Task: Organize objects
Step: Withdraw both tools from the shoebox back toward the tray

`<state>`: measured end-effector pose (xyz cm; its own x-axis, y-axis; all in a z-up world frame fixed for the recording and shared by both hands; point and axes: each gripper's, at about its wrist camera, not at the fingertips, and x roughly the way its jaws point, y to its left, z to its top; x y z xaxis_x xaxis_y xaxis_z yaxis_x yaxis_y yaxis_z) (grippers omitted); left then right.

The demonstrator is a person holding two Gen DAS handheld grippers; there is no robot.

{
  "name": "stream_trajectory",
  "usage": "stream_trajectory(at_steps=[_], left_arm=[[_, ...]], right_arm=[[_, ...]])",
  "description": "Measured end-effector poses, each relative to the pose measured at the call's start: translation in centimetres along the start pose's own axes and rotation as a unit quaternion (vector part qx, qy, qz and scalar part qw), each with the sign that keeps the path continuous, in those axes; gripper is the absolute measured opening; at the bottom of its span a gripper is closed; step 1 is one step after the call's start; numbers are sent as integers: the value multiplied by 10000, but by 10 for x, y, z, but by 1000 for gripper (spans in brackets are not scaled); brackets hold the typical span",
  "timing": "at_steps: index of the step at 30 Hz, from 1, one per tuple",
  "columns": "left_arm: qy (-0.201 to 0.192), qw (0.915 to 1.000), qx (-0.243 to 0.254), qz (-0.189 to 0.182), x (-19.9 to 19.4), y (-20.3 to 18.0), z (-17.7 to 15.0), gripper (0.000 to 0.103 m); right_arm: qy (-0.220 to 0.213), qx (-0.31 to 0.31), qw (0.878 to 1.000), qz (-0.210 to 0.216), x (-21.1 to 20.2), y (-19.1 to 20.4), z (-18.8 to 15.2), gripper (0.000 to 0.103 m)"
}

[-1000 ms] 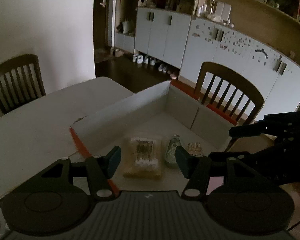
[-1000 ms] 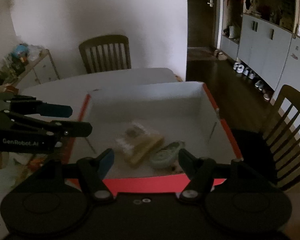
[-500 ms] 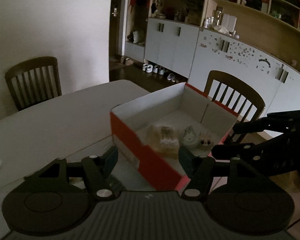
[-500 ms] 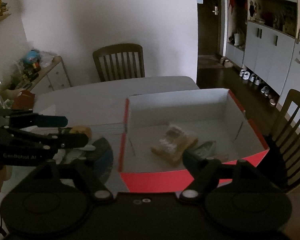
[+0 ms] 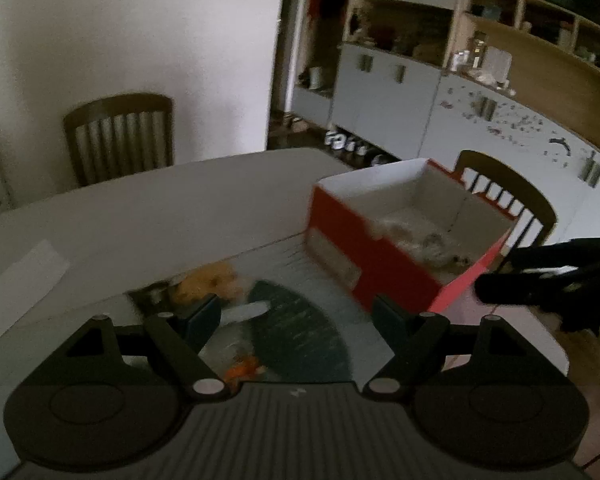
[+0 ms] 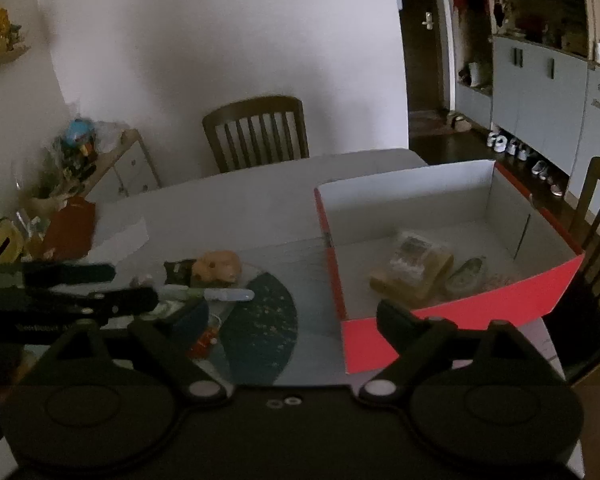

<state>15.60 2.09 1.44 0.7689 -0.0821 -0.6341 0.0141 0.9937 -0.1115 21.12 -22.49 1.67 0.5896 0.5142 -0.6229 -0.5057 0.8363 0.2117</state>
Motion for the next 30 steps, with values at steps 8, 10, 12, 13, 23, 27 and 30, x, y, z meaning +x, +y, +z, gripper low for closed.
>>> stream_trajectory(at_steps=[8,10,12,13,23,27,30], left_arm=[[79,9992,-272,279,-12,42,-28,101],[89,9989,-325,312,-14,50,-36,101],[125,9987,-372,314,-14,58,-44,102],[138,9987,-382,312,-14,61,-48,102],[384,9975,-304,508,-7,83,-93,103],[437,9975,-99,555,-3,84,-107,102],[547,9975,-125,431,3,87,-116,102]], right_arm=[[-87,-209,9996,147,2,28,-14,92],[-35,-292,9995,59,7,37,-17,92],[-25,-356,9994,12,12,46,-19,92],[2,-429,9991,26,15,51,-20,92],[330,-1122,9931,-55,46,99,-40,92],[546,-1240,9908,29,60,111,-44,92],[718,-1353,9882,76,72,119,-49,92]])
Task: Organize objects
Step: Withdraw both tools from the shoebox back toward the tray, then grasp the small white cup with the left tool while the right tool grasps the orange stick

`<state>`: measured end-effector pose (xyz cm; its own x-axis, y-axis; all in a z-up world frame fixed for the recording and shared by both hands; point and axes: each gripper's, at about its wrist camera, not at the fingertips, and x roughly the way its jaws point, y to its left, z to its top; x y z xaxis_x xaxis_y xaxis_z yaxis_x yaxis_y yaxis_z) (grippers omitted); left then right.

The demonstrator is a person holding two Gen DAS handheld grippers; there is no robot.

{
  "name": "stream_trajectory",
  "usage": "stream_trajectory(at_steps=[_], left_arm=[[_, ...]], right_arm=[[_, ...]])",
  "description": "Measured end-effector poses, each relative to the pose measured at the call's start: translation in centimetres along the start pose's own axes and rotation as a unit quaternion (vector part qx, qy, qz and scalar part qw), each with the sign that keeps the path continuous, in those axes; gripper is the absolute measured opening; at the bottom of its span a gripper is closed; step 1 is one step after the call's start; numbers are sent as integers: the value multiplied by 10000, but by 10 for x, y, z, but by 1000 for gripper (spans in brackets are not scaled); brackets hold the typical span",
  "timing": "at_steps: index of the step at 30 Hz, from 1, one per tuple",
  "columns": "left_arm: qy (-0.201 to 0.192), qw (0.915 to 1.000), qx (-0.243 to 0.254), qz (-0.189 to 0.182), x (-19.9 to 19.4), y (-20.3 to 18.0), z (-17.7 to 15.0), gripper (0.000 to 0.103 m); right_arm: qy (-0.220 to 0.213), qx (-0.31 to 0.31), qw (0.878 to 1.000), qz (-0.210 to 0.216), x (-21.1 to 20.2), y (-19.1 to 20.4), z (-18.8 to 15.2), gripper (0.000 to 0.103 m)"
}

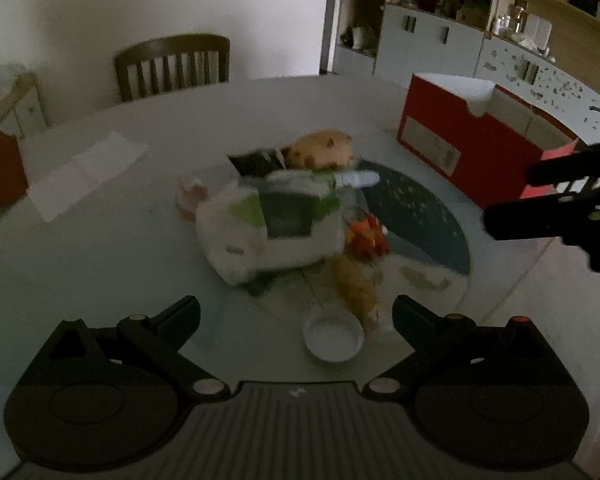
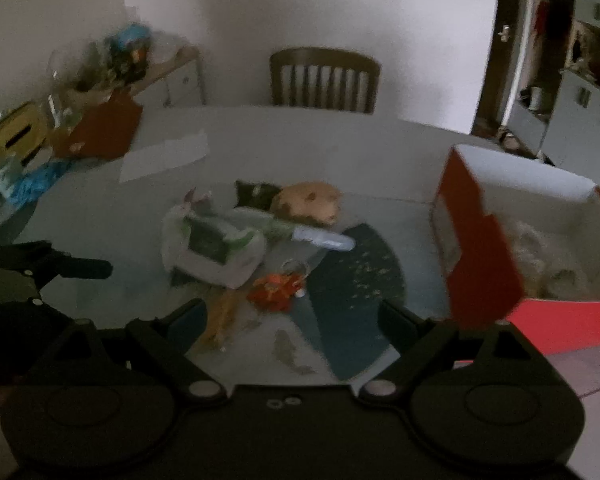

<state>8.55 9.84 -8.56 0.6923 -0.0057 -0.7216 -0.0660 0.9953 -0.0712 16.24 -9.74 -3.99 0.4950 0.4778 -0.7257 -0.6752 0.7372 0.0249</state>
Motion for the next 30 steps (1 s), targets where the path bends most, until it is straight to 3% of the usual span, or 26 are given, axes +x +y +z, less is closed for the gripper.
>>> stream_trajectory(at_steps=[15,21,23,26,27,30], left_arm=[[117,9991,224,-328,17,-3,-22,102],[106,9988,204,-423,22,-4,-21,101],[121,9987,199,-449,23,-4,-21,96],[173,9986,181,-470,26,-4,-21,92],[172,9986,177,-477,26,-4,-22,92],[157,9987,167,-462,26,-4,-22,82]], right_arm=[[679,299,9953,630,61,21,6,90],[794,455,9941,585,76,26,8,88],[819,515,9936,578,79,25,8,86],[902,542,9928,568,83,26,10,67],[933,534,9927,551,85,26,9,55],[993,557,9919,567,88,26,8,52]])
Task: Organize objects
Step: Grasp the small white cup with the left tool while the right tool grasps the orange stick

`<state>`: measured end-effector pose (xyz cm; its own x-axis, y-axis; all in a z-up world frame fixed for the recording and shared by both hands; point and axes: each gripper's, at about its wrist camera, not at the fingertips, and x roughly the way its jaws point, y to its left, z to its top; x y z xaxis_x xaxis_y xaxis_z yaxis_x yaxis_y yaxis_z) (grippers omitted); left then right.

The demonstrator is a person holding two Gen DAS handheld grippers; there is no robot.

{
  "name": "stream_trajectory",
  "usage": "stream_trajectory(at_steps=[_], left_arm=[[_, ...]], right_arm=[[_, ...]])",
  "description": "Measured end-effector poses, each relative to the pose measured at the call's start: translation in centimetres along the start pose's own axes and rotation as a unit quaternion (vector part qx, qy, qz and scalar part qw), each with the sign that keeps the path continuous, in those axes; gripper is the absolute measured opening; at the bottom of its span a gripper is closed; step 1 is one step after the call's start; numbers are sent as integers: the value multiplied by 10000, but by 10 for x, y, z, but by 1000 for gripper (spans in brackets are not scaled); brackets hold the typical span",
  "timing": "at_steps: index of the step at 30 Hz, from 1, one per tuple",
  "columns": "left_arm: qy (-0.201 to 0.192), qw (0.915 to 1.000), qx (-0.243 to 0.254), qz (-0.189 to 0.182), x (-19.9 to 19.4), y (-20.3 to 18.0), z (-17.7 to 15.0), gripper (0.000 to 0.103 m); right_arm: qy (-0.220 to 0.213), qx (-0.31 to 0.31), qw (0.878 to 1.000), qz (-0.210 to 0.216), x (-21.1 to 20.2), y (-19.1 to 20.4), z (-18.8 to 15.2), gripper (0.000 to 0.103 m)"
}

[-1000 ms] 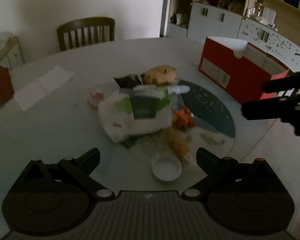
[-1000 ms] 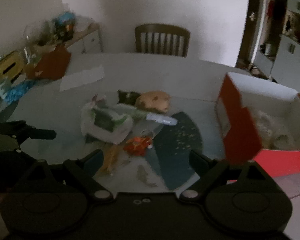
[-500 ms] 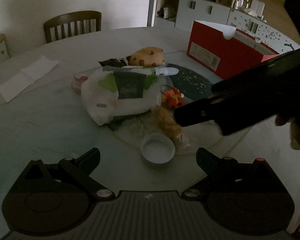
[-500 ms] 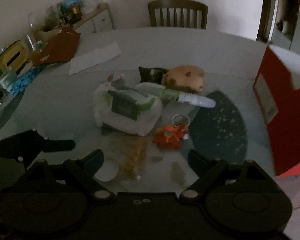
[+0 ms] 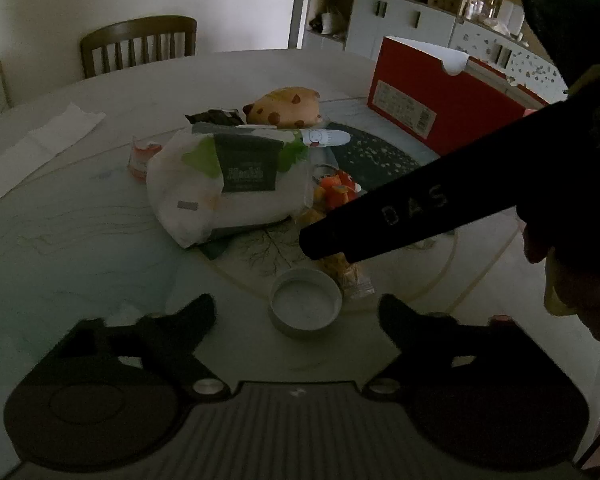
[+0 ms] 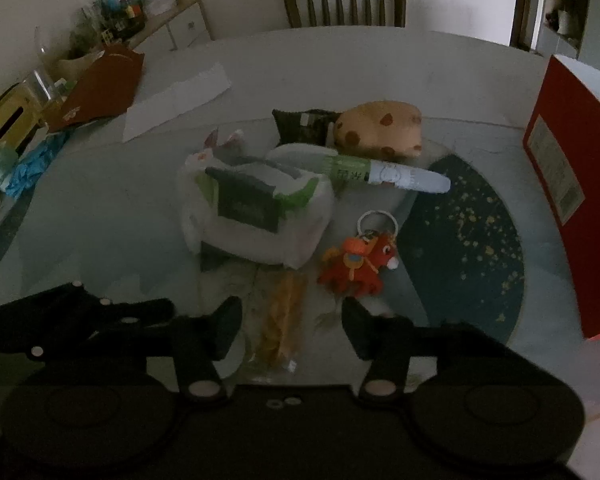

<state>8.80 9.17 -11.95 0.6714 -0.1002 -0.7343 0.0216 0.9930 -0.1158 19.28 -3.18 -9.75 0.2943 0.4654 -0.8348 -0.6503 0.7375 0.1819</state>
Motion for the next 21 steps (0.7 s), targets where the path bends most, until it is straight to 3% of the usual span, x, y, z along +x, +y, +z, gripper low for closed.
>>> stream_trajectory(at_steps=[7,10,14,21], left_arm=[[-39,10000,42,41,-1,-1,0,58],[-33,10000,45,29,-2,-2,-1,54],[-19,9999,60,101,-3,-5,0,40],[12,9999,-36,122,-5,-6,1,38]], right_arm=[[154,-3,9999,17,6,1,-2,27],[183,23,9998,27,6,0,-4,21],[191,14,9998,37,5,-1,-5,19],[169,72,9998,64,-5,-6,-8,18]])
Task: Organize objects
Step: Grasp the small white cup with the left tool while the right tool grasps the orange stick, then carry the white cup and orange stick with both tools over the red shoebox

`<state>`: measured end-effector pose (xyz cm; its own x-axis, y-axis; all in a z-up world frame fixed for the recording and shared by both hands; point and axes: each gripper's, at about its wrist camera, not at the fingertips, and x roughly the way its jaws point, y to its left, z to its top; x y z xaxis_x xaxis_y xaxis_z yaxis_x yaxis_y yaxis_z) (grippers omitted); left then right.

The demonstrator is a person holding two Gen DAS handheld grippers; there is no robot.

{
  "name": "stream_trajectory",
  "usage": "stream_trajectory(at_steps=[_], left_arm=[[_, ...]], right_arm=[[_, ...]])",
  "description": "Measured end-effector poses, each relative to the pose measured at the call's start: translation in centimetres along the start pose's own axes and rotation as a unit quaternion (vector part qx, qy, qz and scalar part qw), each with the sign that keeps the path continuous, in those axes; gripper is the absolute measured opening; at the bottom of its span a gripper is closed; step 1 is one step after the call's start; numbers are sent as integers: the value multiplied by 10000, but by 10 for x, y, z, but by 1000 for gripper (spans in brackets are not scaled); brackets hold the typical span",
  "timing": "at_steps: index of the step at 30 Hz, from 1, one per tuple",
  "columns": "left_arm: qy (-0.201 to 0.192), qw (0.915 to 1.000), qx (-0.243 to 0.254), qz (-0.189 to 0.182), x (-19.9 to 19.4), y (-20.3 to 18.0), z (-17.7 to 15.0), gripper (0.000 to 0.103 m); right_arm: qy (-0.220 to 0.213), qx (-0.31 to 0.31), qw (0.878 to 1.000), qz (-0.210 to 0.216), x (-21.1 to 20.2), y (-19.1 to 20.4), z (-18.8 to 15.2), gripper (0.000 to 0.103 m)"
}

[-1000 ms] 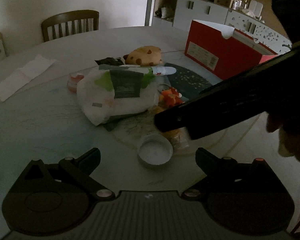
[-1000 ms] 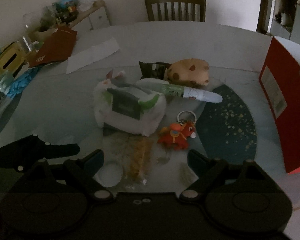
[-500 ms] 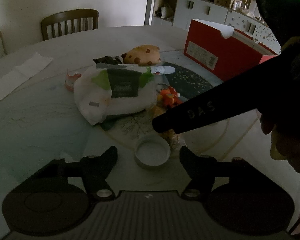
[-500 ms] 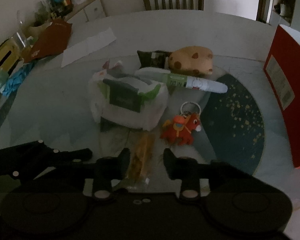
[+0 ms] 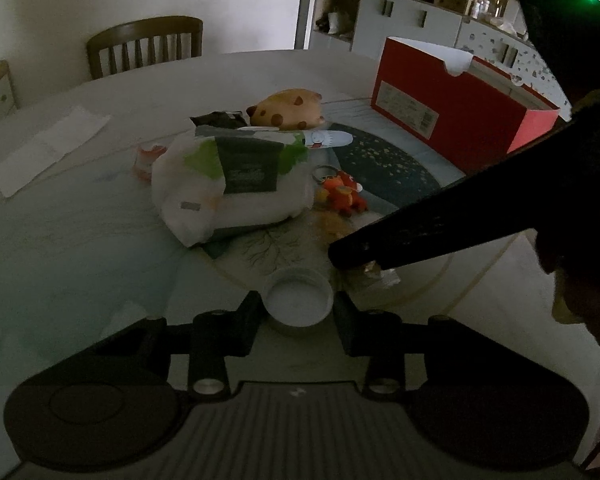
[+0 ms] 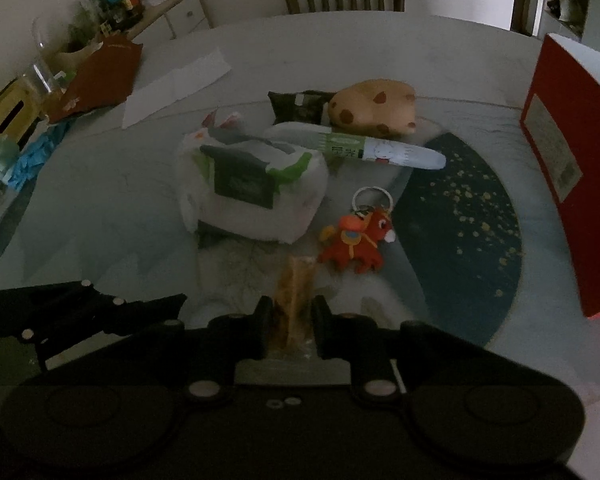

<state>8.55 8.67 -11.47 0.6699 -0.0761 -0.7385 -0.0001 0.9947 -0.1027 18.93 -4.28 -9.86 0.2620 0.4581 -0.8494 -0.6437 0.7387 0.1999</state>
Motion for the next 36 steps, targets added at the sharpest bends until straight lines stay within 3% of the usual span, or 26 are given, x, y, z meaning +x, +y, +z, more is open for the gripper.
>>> stream_trajectory(at_steps=[14,36], left_arm=[[-143,9997,-157,-124,-21,-14,17,38],[-558,9960,329,-614,-23,-107,90,38]], right_arm=[[-395,117,9991,115,-65,-28,-10,18],[-1050,436,9935,-32,-147,-115,-13,18]])
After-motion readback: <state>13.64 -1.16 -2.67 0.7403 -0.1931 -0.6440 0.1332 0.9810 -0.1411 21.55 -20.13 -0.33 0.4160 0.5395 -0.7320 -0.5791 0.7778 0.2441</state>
